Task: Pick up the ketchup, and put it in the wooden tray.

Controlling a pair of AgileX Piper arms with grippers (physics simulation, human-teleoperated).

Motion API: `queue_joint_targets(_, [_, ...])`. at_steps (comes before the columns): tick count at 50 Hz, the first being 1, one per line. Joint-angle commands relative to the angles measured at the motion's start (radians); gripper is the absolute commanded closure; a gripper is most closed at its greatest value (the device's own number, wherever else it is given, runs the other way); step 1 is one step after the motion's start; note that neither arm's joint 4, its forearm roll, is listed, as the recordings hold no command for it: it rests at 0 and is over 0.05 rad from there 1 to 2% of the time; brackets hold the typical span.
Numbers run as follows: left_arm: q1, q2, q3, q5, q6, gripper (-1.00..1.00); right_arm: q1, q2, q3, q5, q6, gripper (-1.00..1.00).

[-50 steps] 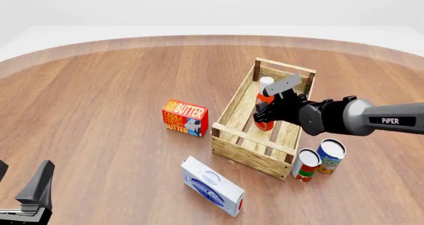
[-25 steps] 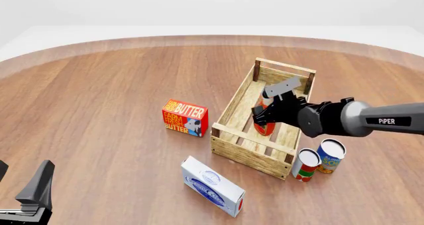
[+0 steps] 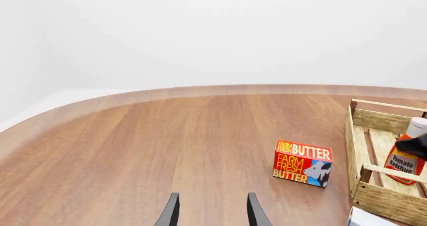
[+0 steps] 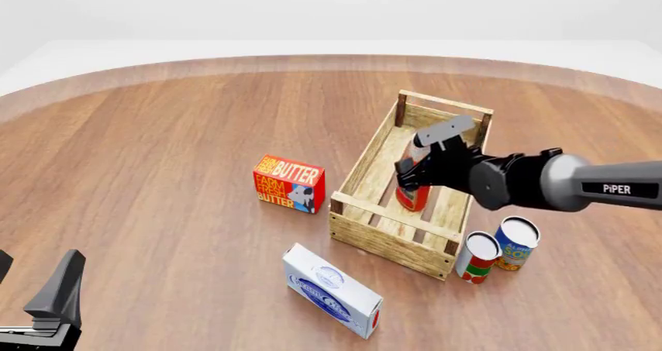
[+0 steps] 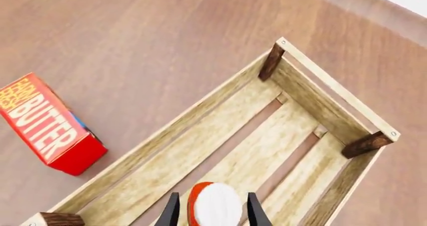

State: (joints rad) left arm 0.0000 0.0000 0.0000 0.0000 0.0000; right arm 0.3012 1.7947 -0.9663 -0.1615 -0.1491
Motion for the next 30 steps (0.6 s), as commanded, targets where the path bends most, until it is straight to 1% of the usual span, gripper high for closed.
queue_joint_targets(1, [0.0,0.0,0.0,0.0,0.0,-1.0,0.003,-0.039,0.0,0.016,-0.007,-1.0])
queue_joint_targets(12, [0.0,0.0,0.0,0.0,0.0,-1.0,0.007,-0.079,-0.009,0.042,-0.02,-1.0])
queue_joint_targets(19, [0.0,0.0,0.0,0.0,0.0,-1.0,0.004,-0.131,-0.018,0.08,-0.037,-1.0])
queue_joint_targets(30, [0.0,0.0,0.0,0.0,0.0,-1.0,0.013,-0.223,0.003,0.121,-0.045,-1.0])
